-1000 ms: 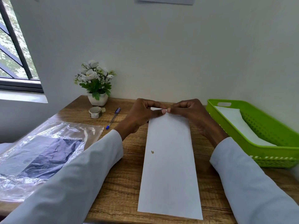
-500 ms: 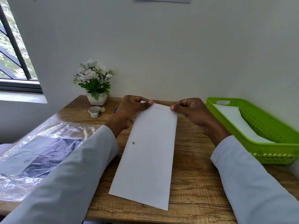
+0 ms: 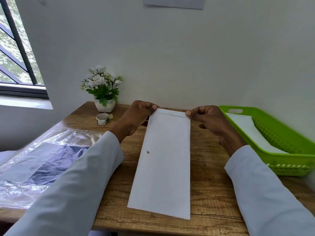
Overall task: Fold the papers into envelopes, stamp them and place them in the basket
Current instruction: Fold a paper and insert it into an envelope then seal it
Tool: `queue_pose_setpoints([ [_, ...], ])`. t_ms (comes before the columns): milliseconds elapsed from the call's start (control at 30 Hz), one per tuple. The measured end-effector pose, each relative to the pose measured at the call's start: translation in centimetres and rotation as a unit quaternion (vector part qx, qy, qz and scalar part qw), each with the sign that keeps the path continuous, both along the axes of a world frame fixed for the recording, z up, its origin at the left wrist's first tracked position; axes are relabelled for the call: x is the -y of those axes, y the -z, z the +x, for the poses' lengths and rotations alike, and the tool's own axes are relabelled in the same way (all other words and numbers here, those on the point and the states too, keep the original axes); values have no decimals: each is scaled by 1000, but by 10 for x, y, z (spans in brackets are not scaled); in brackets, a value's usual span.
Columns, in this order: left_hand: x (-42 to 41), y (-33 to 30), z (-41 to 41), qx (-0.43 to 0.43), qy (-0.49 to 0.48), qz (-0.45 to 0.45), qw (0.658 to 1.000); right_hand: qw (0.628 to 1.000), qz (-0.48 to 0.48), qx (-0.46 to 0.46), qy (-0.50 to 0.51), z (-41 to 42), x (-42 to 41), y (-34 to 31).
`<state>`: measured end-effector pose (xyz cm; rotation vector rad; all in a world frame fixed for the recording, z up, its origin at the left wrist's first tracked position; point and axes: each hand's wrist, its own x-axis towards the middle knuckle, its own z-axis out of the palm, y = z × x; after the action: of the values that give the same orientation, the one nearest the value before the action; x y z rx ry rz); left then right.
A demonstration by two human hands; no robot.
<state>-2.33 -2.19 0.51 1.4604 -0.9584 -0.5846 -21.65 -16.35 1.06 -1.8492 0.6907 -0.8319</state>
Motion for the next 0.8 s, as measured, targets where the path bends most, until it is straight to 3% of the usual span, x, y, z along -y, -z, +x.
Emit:
queue_pose_setpoints([
  [100,4,-4,1,93,-113,-20,989,993,-93,35,65,6,-4,5],
  [167,5,-8,3,103,-176,-49,978,990,-121,53,49,11,-15,8],
  [300,1,-23,4,-11,-226,-63,972,988,-76,66,-113,11,-47,5],
  [400,-6,-34,9,-114,-206,-39,971,964,-53,-28,-257,2,-51,3],
  [500,-18,-39,16,-141,-196,-26,970,932,-54,-117,-340,-10,-51,5],
  [700,-31,-36,26,-111,-166,-9,980,934,-16,-124,-335,-32,-34,3],
  [800,-37,-36,27,-7,-194,26,981,971,-45,-113,-205,-32,-25,7],
])
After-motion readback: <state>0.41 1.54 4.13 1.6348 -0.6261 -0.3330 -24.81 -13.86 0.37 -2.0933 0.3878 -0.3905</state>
